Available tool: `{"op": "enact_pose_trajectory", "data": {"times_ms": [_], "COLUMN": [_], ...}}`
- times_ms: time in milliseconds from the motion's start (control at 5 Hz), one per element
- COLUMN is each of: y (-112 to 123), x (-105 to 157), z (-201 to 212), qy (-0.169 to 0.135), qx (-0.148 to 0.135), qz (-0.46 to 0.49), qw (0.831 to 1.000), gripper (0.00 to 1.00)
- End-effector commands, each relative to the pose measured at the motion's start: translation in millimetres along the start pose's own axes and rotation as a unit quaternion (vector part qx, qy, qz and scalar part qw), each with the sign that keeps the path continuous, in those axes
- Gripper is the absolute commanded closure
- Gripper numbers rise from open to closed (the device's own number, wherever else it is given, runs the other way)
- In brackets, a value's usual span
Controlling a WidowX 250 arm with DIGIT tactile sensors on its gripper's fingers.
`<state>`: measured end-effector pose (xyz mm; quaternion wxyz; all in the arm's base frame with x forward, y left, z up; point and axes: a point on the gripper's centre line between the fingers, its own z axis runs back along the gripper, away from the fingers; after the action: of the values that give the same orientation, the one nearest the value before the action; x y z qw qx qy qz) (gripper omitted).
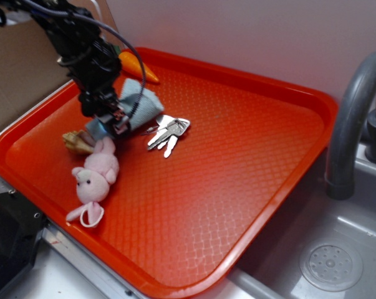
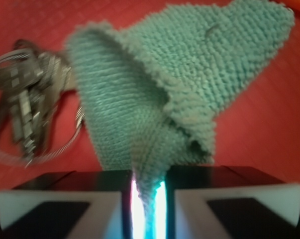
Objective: Grab the blue cloth.
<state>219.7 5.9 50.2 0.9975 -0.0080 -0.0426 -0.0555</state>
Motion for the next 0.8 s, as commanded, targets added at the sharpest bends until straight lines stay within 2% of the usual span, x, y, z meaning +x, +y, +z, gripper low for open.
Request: {"op": "enact_pose_trajectory", "data": {"times_ms": [0, 200, 400, 600], "y": [-12.4, -23.0, -50.9, -72.0], "x": [-3.7, -6.0, 8.2, 20.6], "z": [108.6, 154.9, 203.6, 228.3], "qy": [-0.072, -0.077, -0.050, -0.052], "qx": [0.000, -0.007, -0.005, 0.005], "qz": [0.038, 0.052, 0.091, 0.079], "qw": [0.997, 0.996, 0.995, 0.995], "gripper": [1.00, 1.00, 1.00, 1.00]}}
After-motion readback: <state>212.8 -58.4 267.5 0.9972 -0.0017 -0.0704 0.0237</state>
